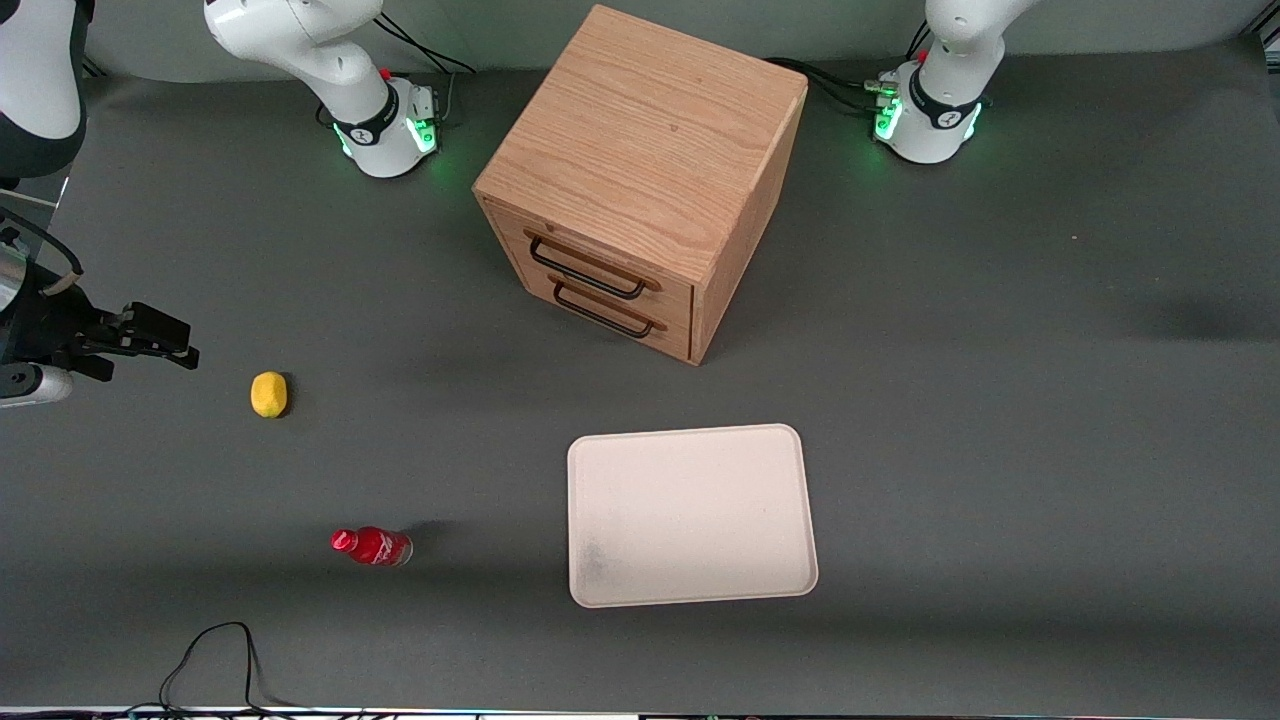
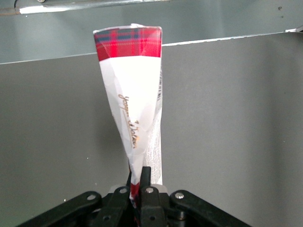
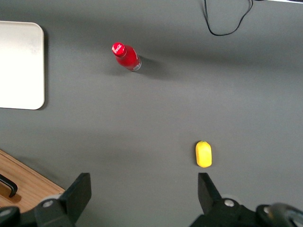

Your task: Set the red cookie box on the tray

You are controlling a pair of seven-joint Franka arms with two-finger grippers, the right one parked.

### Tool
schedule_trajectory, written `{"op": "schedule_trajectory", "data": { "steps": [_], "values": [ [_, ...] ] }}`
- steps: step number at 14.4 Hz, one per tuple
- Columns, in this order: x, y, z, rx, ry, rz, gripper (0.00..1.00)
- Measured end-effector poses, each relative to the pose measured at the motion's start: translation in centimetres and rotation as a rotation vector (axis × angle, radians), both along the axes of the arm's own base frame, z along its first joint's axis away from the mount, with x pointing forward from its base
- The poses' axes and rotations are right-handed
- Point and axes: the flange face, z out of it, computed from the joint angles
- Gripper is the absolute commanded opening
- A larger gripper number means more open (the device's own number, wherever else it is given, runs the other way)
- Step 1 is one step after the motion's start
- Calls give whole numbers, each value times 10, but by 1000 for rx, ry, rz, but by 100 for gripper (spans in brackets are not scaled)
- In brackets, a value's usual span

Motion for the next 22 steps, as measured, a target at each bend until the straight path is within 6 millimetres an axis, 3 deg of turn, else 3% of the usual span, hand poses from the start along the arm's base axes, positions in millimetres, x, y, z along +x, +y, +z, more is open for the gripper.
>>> {"op": "schedule_trajectory", "data": {
  "steps": [2, 3, 7, 11, 14, 16, 19, 22],
  "values": [
    [17, -22, 0, -1, 1, -45, 0],
    [34, -46, 0, -2, 2, -89, 0],
    [97, -187, 6, -16, 31, -313, 0],
    [124, -330, 21, -6, 39, -538, 0],
    [129, -435, 20, 0, 44, -703, 0],
    [125, -492, 20, 2, 46, -799, 0],
    [115, -558, 17, 7, 58, -980, 0],
    [102, -612, 4, 6, 86, -1146, 0]
  ]
}}
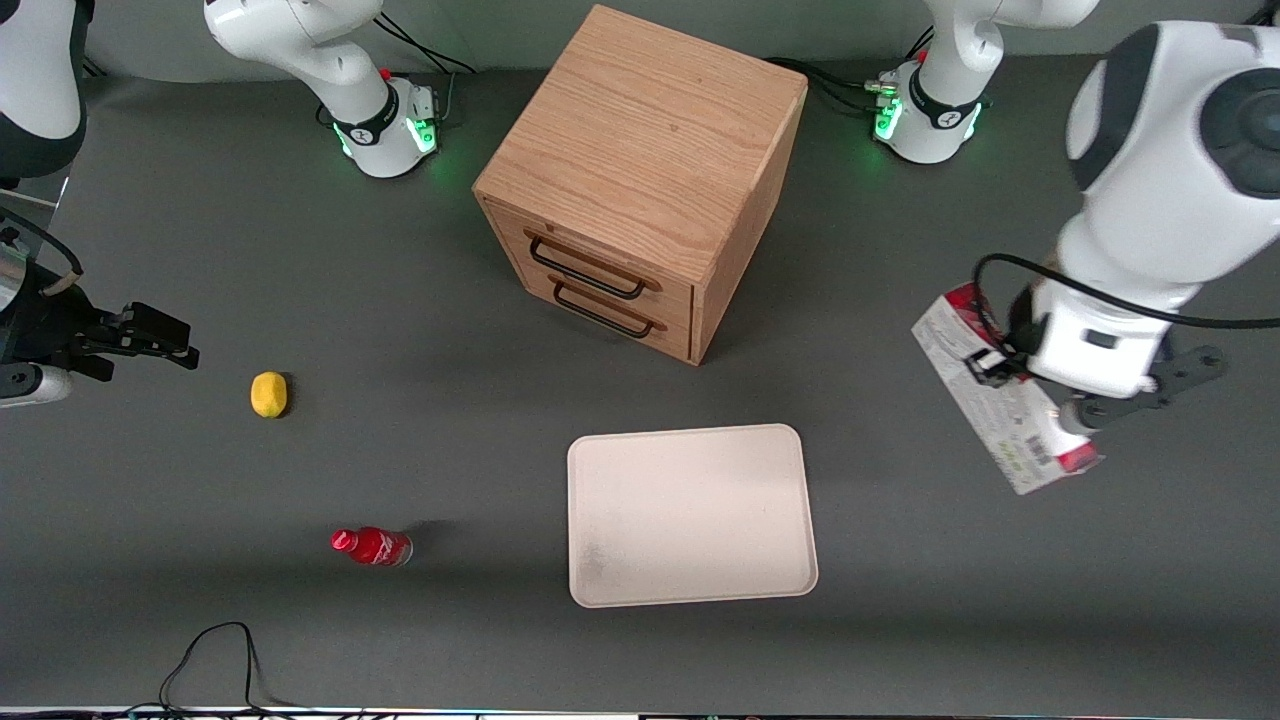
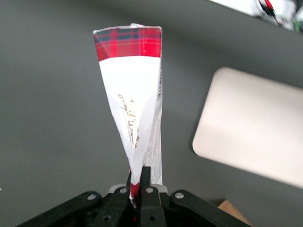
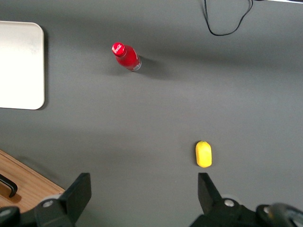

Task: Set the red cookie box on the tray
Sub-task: 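Carry the held cookie box over the white tray's edge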

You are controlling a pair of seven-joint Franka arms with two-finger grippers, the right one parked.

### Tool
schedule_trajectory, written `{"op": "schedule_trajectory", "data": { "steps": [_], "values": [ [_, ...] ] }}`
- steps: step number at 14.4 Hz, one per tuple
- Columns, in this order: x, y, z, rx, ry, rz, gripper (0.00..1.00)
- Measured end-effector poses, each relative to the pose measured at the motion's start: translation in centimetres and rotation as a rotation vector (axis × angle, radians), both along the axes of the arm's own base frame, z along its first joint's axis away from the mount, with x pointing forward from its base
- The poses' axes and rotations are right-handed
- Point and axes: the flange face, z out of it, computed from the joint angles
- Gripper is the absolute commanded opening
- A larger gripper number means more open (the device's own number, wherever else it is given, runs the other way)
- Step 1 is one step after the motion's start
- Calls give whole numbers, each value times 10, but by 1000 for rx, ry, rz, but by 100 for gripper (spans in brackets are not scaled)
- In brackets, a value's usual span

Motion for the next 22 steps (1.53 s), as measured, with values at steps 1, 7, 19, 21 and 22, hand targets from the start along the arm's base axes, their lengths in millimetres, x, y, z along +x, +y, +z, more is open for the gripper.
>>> {"op": "schedule_trajectory", "data": {
  "steps": [1, 7, 19, 21, 22],
  "values": [
    [-3, -20, -5, -3, 1, -44, 0],
    [-21, -98, -26, -37, 4, -285, 0],
    [13, -97, -100, -32, 49, -345, 0],
    [24, -103, -132, -38, 51, -332, 0],
    [27, -106, -144, -41, 55, -321, 0]
  ]
}}
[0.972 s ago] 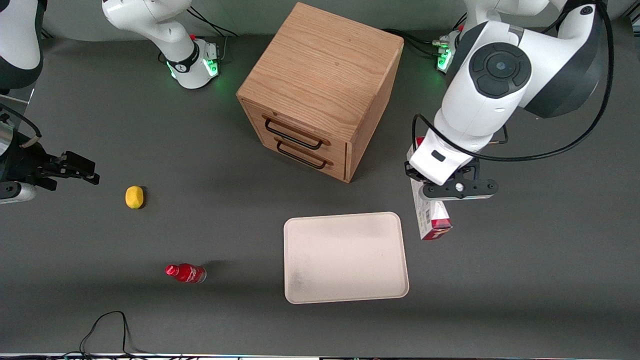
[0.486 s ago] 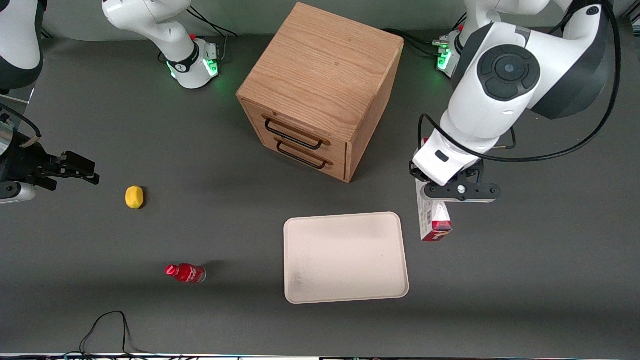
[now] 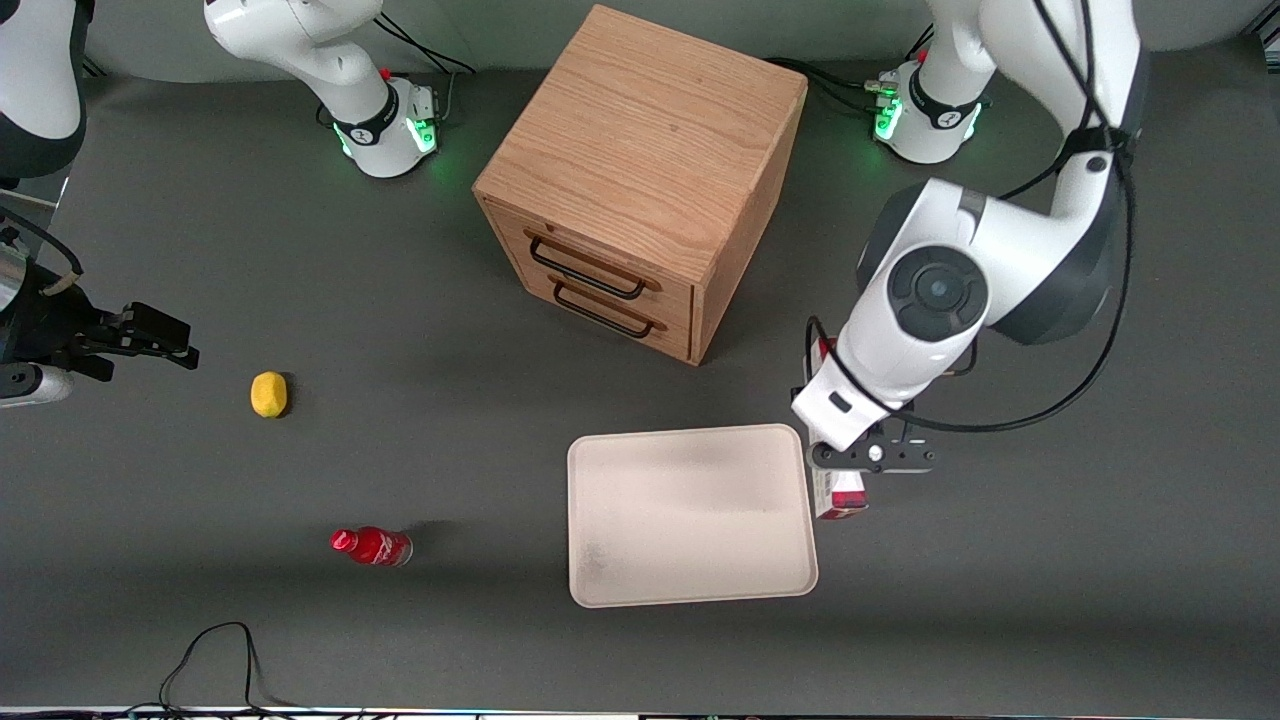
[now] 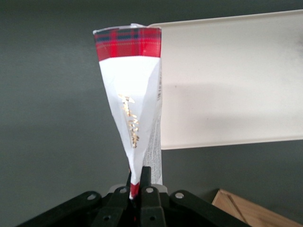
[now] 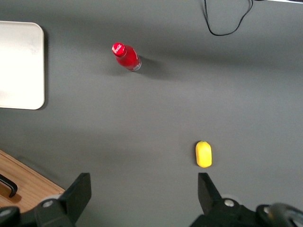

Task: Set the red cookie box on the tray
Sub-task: 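Carry the held cookie box over the white tray's edge, then lower the cookie box onto the tray and open the left gripper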

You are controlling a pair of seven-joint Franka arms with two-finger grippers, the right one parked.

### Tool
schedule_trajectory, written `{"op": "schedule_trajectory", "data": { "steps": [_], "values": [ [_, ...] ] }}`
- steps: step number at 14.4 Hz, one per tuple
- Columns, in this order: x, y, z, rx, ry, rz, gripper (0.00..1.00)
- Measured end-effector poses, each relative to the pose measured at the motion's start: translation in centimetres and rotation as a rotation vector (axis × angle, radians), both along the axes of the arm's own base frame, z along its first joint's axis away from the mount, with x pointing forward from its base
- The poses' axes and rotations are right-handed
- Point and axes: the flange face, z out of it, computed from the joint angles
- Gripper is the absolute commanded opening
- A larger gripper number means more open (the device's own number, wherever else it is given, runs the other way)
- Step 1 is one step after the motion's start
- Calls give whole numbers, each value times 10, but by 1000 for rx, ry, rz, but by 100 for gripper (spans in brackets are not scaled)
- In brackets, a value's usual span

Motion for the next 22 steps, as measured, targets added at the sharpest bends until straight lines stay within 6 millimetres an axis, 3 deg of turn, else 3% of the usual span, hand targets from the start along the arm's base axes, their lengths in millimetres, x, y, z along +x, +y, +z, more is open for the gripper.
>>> {"op": "schedule_trajectory", "data": {
  "steps": [5, 10, 14, 21, 22],
  "values": [
    [11, -9, -27, -13, 23, 44, 0],
    [31, -18, -93, -34, 10, 62, 0],
    [39, -22, -130, -50, -9, 67, 0],
    [45, -24, -170, -69, -34, 76, 0],
    [45, -24, -172, -68, -32, 77, 26]
  ]
}}
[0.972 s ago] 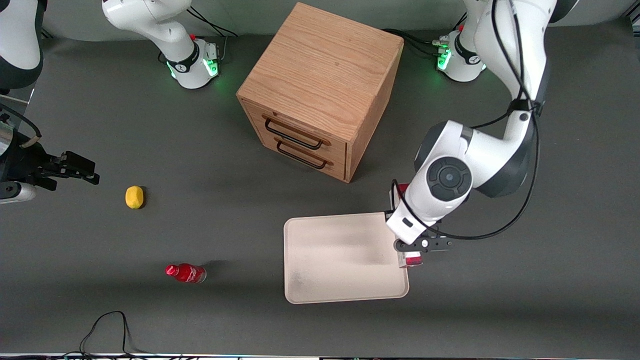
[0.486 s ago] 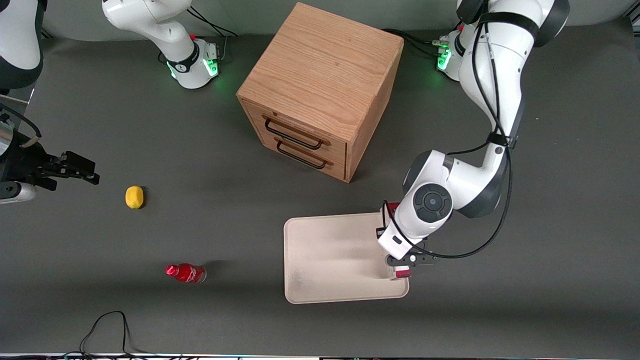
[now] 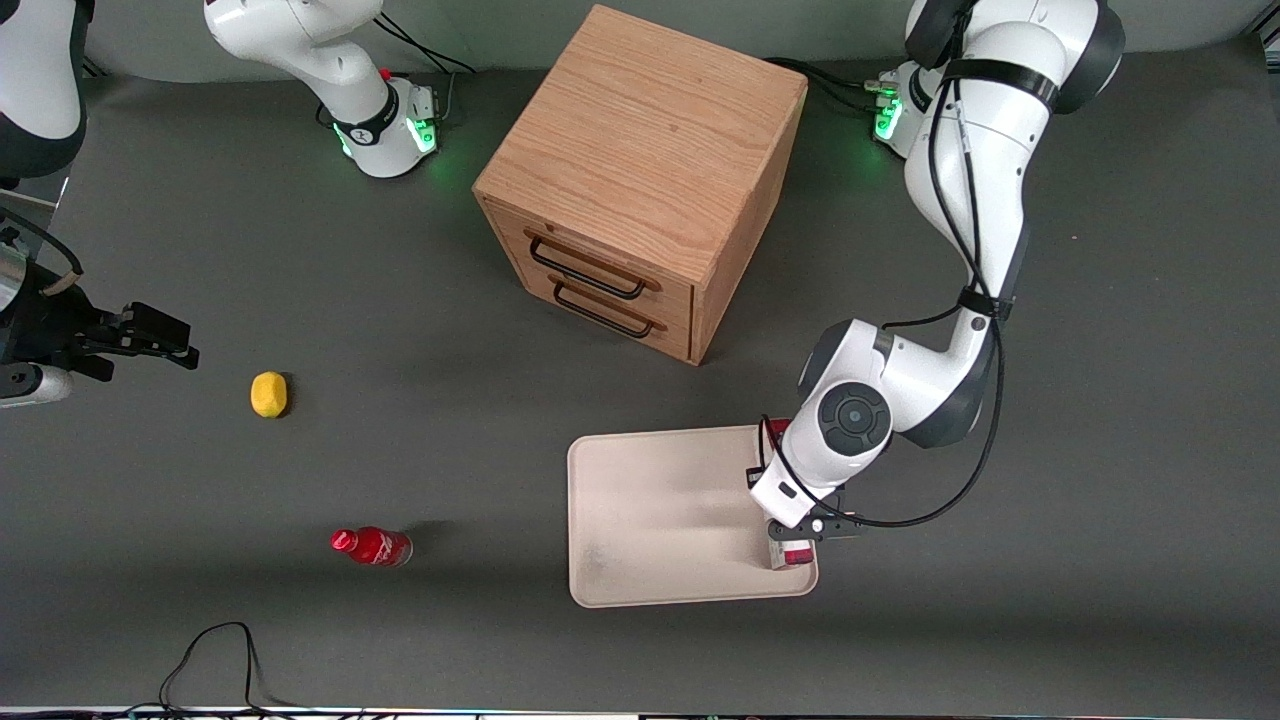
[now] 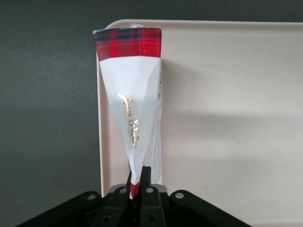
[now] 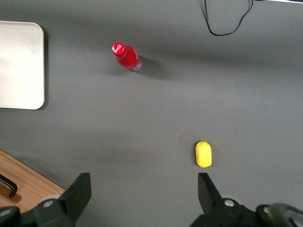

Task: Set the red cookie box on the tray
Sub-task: 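Lower the cookie box onto the tray and open the left gripper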

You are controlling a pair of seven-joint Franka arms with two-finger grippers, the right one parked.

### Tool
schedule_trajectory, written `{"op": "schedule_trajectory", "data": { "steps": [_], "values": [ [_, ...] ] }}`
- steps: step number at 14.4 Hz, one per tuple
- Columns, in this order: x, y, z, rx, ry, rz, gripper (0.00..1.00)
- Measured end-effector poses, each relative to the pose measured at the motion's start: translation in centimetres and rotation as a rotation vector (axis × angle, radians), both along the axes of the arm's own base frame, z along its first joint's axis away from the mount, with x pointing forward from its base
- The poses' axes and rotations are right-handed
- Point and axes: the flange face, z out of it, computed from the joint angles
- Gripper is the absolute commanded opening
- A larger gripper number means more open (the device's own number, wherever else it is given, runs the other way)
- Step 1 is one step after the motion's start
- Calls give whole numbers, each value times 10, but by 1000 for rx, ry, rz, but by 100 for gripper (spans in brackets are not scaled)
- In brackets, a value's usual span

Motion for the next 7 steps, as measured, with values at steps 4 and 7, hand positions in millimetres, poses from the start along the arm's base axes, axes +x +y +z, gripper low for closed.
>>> {"op": "schedule_trajectory", "data": {
  "steps": [4, 7],
  "values": [
    [3, 0, 5, -1, -11, 0, 100],
    [6, -1, 14, -7, -27, 7, 100]
  ]
}}
